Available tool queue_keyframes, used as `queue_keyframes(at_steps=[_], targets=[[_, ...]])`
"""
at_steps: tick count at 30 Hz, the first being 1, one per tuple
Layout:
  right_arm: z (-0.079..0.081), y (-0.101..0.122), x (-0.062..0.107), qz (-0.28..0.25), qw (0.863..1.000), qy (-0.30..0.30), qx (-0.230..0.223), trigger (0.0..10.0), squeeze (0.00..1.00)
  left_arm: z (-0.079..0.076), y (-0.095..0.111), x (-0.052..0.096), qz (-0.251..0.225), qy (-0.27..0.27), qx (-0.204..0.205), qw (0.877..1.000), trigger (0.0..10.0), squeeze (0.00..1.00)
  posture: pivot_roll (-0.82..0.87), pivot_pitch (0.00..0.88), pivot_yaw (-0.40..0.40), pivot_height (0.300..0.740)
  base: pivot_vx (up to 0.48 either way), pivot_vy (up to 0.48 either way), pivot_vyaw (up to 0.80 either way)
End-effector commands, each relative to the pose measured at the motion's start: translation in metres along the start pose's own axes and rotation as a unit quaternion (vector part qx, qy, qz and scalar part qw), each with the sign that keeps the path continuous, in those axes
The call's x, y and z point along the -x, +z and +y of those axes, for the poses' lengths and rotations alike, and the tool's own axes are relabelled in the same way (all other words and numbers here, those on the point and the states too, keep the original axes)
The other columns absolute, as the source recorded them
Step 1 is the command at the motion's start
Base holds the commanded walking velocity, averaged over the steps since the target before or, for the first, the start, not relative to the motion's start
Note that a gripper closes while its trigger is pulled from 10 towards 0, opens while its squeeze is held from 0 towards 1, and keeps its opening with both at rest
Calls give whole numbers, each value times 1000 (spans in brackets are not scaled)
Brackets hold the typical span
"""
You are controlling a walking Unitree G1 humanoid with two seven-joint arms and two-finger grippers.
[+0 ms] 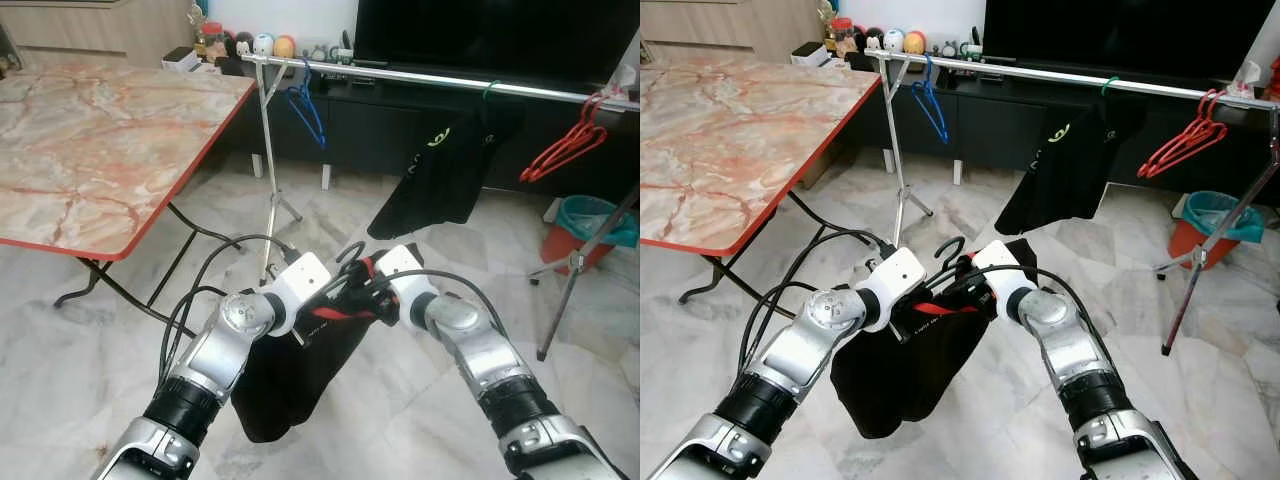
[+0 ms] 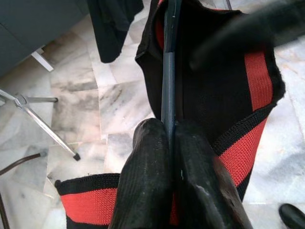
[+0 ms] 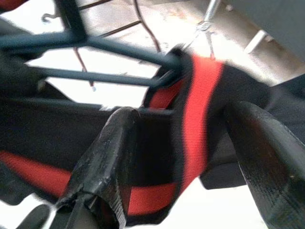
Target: Hang hanger
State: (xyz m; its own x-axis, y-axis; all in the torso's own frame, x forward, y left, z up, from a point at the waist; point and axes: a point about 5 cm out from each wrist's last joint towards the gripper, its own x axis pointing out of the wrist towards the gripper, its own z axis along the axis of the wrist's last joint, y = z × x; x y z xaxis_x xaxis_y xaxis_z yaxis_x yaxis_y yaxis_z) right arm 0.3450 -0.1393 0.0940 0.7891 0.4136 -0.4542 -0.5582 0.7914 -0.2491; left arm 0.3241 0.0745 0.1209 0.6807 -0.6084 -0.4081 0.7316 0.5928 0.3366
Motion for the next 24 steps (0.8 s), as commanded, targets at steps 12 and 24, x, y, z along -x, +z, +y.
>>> queue_keyframes(at_steps=[12, 24], targets=[[-10, -10, -1, 27, 998, -41, 38, 10000, 0, -1, 9, 4, -9, -4, -9, 1000, 10000, 0, 83, 0, -43, 740, 0, 0, 0], [-8, -15, -4, 32, 998, -41, 48, 0, 0, -2, 11, 5, -11, -8, -9, 1000, 10000, 0, 87, 0, -45, 740, 0, 0, 0]])
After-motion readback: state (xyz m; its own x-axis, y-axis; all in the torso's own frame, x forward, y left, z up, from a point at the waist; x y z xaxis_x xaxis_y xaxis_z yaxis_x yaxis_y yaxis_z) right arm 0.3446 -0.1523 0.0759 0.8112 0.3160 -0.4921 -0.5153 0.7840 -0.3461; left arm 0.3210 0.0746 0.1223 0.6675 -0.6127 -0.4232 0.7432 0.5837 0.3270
